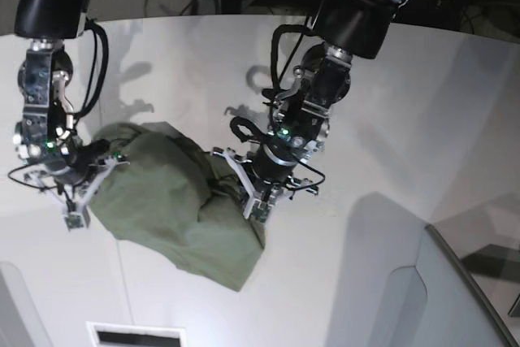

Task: Layout the t-shirt on the table in an organized manner, then fold the t-shirt properly
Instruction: 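Lower both grippers onto the green shirt heap and grasp it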

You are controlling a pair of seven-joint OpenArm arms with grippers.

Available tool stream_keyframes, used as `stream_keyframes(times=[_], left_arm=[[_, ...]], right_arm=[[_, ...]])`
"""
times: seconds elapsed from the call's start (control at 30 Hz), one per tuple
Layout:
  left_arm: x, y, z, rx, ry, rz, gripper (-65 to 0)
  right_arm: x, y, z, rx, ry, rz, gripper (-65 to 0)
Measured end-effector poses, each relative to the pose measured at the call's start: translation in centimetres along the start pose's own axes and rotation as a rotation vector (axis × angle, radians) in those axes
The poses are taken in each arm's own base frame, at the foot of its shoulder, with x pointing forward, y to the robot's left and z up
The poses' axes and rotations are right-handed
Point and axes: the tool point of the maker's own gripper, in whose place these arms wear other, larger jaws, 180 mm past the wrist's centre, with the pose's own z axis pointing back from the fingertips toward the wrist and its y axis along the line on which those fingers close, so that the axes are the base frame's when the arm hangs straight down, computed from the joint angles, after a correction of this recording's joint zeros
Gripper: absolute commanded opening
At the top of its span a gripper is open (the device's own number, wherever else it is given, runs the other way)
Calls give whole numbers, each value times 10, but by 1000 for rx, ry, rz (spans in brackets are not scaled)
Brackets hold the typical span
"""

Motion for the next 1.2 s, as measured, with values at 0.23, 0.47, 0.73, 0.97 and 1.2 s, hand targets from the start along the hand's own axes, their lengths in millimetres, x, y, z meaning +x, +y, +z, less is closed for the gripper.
stream_keyframes(times=[0.23,0.47,0.73,0.97,1.2], left_arm=[[-40,-7,-41,-24,50,-6,-650],[-58,13,-32,-15,20,-17,-650],[-78,86,-2,89,25,-64,-650],[-91,126,42,164,152,-155,-650],[-33,126,70,205,55,-99,-650]], right_arm=[[-45,12,-55,60,124,-42,-645],[-67,33,-45,66,75,-50,-645],[-88,111,-15,208,49,104,-645],[-115,159,29,293,78,114,-645],[-34,134,64,214,-130,137,-588]])
